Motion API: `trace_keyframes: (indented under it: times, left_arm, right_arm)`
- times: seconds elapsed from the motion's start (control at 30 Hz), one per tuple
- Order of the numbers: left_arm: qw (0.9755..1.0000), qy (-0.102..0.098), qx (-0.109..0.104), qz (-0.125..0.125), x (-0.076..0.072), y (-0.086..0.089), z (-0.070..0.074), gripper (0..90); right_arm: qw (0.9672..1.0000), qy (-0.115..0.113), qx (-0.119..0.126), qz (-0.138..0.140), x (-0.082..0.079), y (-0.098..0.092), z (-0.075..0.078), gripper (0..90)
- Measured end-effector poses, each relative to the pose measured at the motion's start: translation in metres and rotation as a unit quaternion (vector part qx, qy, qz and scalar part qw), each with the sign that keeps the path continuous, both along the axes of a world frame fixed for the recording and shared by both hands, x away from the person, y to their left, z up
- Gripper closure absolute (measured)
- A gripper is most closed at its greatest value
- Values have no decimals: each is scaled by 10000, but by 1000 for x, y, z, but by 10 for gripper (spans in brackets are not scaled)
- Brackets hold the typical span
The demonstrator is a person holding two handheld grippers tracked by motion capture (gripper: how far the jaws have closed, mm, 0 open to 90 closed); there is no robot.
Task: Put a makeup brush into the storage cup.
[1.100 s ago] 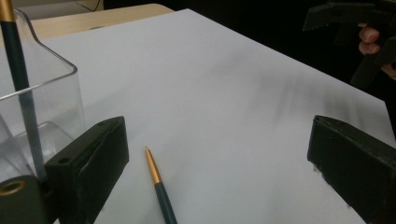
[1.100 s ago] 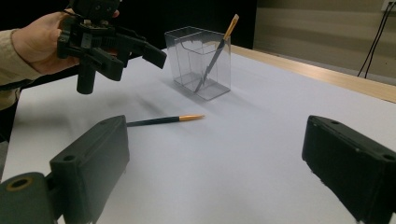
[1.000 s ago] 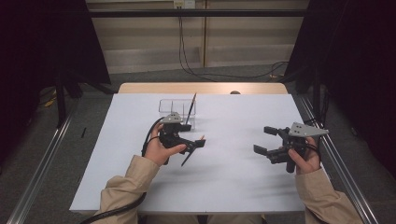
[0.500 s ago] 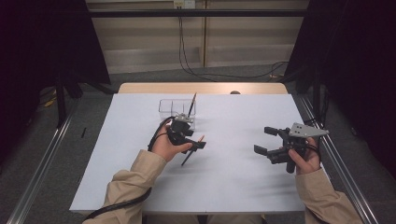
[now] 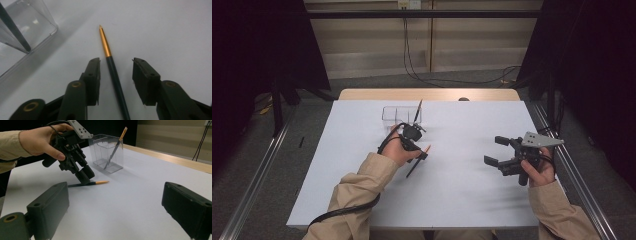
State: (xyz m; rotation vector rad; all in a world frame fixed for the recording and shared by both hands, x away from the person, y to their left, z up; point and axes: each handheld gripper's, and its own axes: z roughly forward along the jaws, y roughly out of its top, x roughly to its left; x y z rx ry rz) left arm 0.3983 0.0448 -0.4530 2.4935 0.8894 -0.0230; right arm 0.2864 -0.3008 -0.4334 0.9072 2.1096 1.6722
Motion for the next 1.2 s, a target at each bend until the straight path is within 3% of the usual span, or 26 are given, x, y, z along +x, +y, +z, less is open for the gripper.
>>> trace_keyframes:
  times: [0.2, 0.33, 0.37, 0.5, 0.6, 0.73, 0.87, 0.97, 1.07, 1.2]
  left_arm:
    - [9986, 115, 509, 52, 5, -13, -1, 702]
    - [9953, -32, 964, -89, 3, -23, 1, 767]
    - [9950, -43, 996, -21, 2, -26, 1, 779]
    - [9925, -76, 1212, -134, 0, -31, 2, 834]
    - [9930, -61, 1175, -140, 1, -30, 2, 836]
    - [9967, 164, 789, -26, 1, -24, 3, 836]
    - [9995, 132, 275, 77, 2, -15, 10, 836]
    - [9995, 29, -246, 197, 3, -6, 15, 836]
    - [9964, -209, -769, 280, 5, 5, 20, 836]
    - [9860, -577, -1477, 513, 4, 16, 27, 836]
  right_arm:
    - [10000, -16, -4, -2, 0, -1, 0, 64]
    - [10000, -21, -7, 3, 0, -2, 0, 65]
    - [10000, -21, -10, 4, 0, -2, 1, 65]
    - [10000, -39, -3, -22, 0, -3, 0, 65]
    - [10000, -26, 2, -32, 0, -4, 0, 66]
    - [10000, -28, -16, -10, 0, -3, -1, 66]
    - [10000, -23, -26, 1, 0, -2, -1, 66]
    - [10000, -17, -40, 9, 0, -2, -1, 66]
    - [10000, -12, -44, 16, 0, -1, -1, 66]
    - [10000, -29, -49, 43, 0, 0, -1, 66]
